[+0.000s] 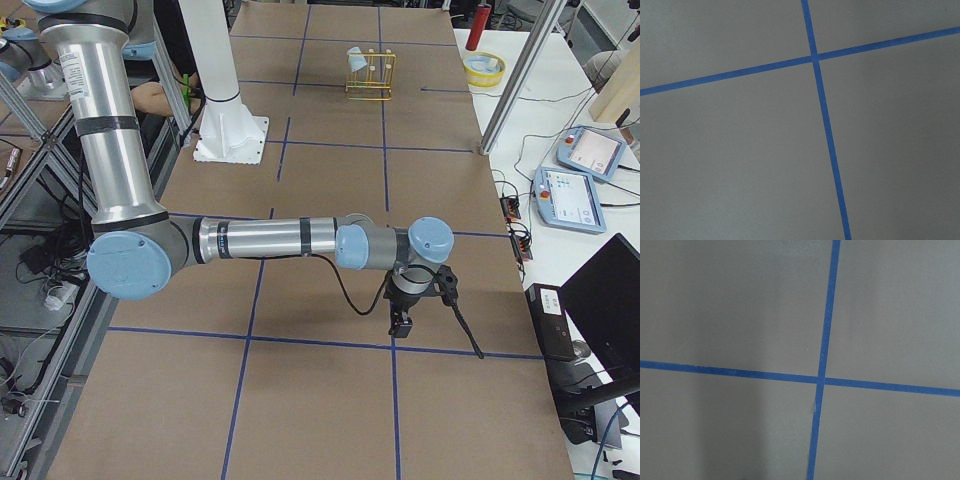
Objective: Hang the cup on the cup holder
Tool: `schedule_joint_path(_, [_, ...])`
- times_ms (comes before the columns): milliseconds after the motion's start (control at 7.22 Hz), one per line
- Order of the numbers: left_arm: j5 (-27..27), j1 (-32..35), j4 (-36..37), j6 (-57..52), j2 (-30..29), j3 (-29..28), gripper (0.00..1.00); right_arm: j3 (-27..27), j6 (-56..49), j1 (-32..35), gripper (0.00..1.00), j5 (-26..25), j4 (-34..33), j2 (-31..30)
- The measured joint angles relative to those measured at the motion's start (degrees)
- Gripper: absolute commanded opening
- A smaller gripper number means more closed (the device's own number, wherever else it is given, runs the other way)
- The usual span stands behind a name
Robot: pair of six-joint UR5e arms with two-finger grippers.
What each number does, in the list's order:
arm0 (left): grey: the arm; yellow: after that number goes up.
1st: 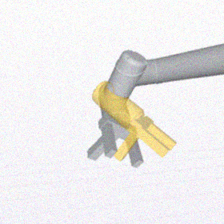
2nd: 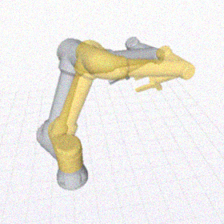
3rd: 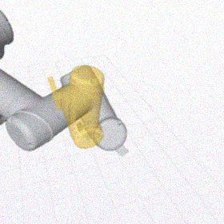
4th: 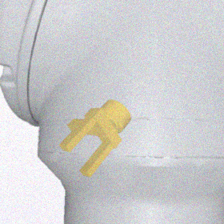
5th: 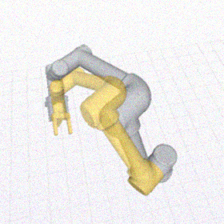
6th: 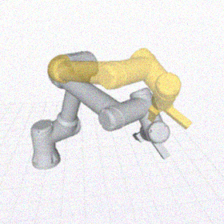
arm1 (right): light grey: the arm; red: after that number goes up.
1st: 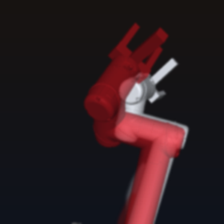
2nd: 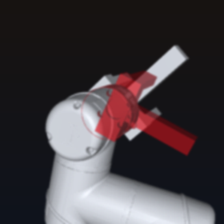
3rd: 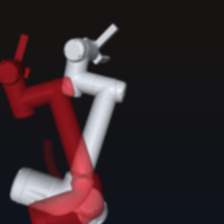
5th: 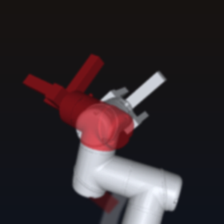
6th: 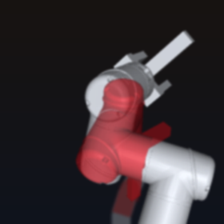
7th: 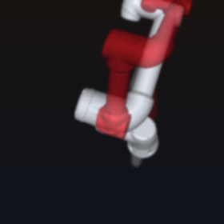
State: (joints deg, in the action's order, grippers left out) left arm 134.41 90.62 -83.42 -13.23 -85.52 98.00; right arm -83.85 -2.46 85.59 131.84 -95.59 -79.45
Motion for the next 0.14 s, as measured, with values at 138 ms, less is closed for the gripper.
schedule_joint_path(138, [0.0, 0.0, 0.0, 0.1, -0.1, -0.1, 1.0, 0.0, 0.0, 0.0, 1.0, 0.0, 0.0, 0.0])
